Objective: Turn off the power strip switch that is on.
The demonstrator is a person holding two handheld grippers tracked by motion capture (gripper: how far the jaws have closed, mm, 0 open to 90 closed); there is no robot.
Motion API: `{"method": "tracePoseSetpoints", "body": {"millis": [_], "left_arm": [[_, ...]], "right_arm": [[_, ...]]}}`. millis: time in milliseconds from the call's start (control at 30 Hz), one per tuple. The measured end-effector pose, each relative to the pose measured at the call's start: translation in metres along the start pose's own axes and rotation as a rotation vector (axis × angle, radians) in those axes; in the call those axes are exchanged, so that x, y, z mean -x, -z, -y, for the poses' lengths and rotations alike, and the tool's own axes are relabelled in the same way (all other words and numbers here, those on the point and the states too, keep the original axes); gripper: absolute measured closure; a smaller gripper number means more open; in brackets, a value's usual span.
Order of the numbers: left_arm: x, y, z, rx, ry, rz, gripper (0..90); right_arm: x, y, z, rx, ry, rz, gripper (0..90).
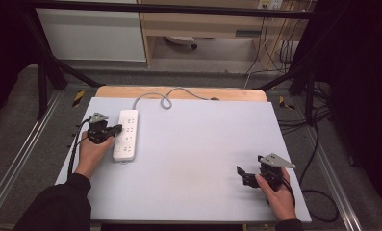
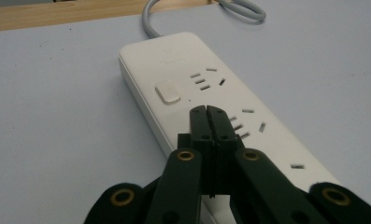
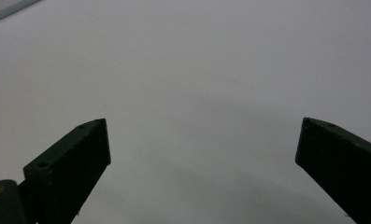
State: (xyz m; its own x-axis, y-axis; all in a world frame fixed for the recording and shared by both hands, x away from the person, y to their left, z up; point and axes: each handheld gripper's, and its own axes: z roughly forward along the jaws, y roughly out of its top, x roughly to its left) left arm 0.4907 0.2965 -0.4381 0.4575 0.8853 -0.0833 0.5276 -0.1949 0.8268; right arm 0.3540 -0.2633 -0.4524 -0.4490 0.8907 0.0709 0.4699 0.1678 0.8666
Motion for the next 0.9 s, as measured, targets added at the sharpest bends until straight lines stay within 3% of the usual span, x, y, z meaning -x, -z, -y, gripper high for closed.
{"method": "tracePoseSetpoints", "body": {"millis": [333, 567, 900], "left_arm": [[-0.0004, 0.0000, -0.0006, -0.007, 0.001, 0.003, 90.0], [0.0030, -0.0009, -0.0035, -0.033, -0.034, -0.020, 90.0], [0.0015, -0.0024, -0.0026, -0.018, -0.011, -0.010, 90.0]], "right_arm": [[0.0002, 0.0004, 0.0001, -0.002, 0.005, 0.002, 3.8], [-0.0004, 0.0004, 0.0003, -0.010, 0.012, 0.002, 3.8], [-0.0003, 0.0002, 0.0004, -0.012, 0.016, 0.003, 3.7]]}}
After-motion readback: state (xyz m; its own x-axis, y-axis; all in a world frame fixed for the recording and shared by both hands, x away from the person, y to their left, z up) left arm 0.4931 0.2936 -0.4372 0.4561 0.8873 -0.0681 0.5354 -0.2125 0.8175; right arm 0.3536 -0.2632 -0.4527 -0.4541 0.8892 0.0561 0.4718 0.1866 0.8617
